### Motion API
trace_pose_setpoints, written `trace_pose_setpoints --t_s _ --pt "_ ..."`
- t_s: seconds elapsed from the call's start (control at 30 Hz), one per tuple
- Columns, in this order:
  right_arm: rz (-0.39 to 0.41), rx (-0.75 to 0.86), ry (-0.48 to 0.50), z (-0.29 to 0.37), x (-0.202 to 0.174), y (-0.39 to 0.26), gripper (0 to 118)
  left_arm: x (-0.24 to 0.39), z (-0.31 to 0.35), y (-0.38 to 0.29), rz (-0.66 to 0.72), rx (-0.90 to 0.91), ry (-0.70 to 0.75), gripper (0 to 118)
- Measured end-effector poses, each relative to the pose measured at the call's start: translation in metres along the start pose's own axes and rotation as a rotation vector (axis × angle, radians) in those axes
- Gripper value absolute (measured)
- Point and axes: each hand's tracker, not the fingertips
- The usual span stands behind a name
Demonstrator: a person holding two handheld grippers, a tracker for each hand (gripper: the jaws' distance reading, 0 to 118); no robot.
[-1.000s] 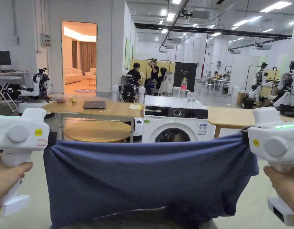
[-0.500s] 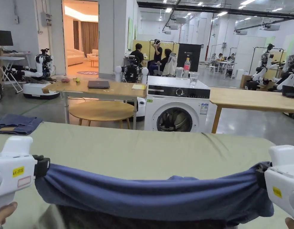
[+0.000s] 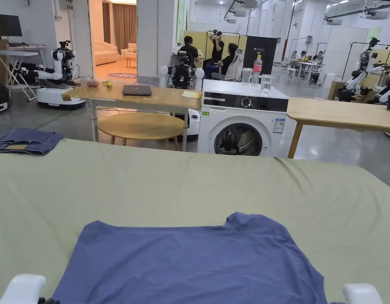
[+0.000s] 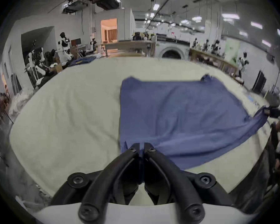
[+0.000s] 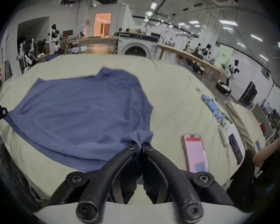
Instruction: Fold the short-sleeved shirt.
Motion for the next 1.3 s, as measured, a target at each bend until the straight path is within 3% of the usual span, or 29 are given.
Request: trace_pose_setpoints --t_s 0.3,0.33,0.4,0.43,0.5,0.57,0.8,0.9,0.93,0.97,1.03,1.07,1.3 --pt "0.046 -0.064 -0.015 -0.033 -0.002 -0.019 6 -0.018 -0.023 -0.022 0.096 -0.037 -0.045 1" --pt "0.057 -0.056 -0.014 -0.032 -0.005 -0.018 10 -0.019 -0.022 -0.021 0.103 -0.035 -0.045 5" --pt "0.075 -0.035 -0.024 -0.030 -0.008 -0.015 33 -0.019 -0.019 -0.017 0.130 -0.035 -0.036 31" --pt "0.072 -0.021 -0.019 -0.027 -0.009 -0.012 39 -0.021 -0.017 -0.013 0.148 -0.032 -0.032 40" --pt "0.041 0.033 -0.004 -0.021 -0.013 -0.003 49 -0.023 -0.009 -0.007 0.187 -0.002 -0.054 51" --pt "0.012 0.088 -0.002 -0.013 -0.018 0.007 50 -0.022 -0.001 0.002 0.207 0.036 -0.072 57" --pt "-0.127 0.348 0.066 0.025 -0.052 0.035 49 0.017 0.026 0.039 0.113 0.248 -0.117 57" --pt "-0.146 0.431 0.091 0.037 -0.069 0.038 41 0.043 0.039 0.046 0.053 0.342 -0.104 57" --pt "-0.144 0.454 0.103 0.041 -0.074 0.038 33 0.052 0.042 0.049 0.038 0.362 -0.081 55" --pt "-0.142 0.467 0.098 0.043 -0.079 0.038 11 0.060 0.043 0.051 0.024 0.374 -0.056 43" --pt "-0.139 0.484 0.100 0.046 -0.087 0.037 1 0.072 0.043 0.053 -0.002 0.372 -0.020 12" --pt "-0.137 0.489 0.114 0.047 -0.089 0.037 0 0.077 0.043 0.053 -0.006 0.371 -0.010 3" --pt "-0.125 0.449 0.130 0.037 -0.094 0.033 0 0.076 0.038 0.044 0.007 0.280 -0.003 0"
